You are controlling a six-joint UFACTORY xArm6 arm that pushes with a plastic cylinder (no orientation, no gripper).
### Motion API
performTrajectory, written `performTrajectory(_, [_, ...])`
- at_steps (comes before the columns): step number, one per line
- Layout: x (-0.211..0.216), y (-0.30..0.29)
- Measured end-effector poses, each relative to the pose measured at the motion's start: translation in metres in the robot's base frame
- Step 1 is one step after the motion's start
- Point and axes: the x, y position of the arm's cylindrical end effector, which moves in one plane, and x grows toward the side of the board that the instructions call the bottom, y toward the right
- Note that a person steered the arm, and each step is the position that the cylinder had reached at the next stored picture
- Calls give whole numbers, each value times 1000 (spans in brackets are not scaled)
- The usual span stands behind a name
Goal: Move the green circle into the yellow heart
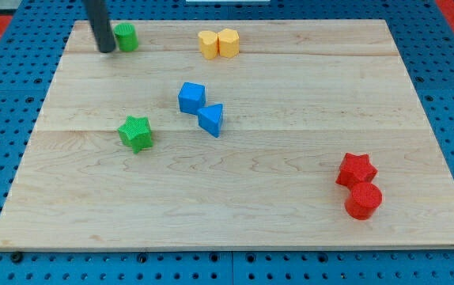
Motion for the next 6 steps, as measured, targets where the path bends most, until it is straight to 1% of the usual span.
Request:
performTrajectory(1, [-34,-2])
performTrajectory(2, [-15,91])
performTrajectory(3, [-4,148])
performTrajectory(4, [8,84])
performTrajectory(6, [10,82])
